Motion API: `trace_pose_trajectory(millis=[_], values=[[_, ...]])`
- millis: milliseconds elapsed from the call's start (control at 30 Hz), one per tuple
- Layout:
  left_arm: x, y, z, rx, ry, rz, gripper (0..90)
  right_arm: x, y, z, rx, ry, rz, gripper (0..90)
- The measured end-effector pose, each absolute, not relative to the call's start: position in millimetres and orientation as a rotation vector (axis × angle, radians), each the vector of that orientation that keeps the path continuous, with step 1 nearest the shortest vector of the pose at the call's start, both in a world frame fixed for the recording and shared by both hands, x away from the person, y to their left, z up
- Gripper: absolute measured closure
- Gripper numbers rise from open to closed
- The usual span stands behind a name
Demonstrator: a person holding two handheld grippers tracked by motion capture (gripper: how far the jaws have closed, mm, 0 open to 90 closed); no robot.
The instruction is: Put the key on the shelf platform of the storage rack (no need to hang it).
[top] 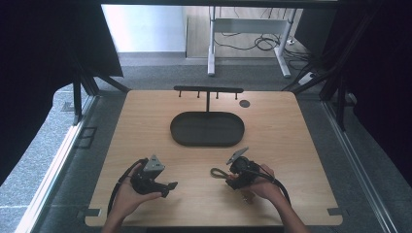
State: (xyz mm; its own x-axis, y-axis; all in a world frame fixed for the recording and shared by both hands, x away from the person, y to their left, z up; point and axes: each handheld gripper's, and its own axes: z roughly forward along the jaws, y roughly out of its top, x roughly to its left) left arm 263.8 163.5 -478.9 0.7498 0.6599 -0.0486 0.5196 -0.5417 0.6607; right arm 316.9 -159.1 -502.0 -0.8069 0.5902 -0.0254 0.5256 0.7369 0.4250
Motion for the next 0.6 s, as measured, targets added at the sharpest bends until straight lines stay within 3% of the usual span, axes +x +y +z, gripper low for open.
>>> trace_pose_trajectory(millis=[600], values=[[263.9, 162.7, -479.0, 2.277, 0.875, 0.268, 24.0, 327.0, -161.0, -507.5, 0.935, 2.828, 0.57, 53.2]])
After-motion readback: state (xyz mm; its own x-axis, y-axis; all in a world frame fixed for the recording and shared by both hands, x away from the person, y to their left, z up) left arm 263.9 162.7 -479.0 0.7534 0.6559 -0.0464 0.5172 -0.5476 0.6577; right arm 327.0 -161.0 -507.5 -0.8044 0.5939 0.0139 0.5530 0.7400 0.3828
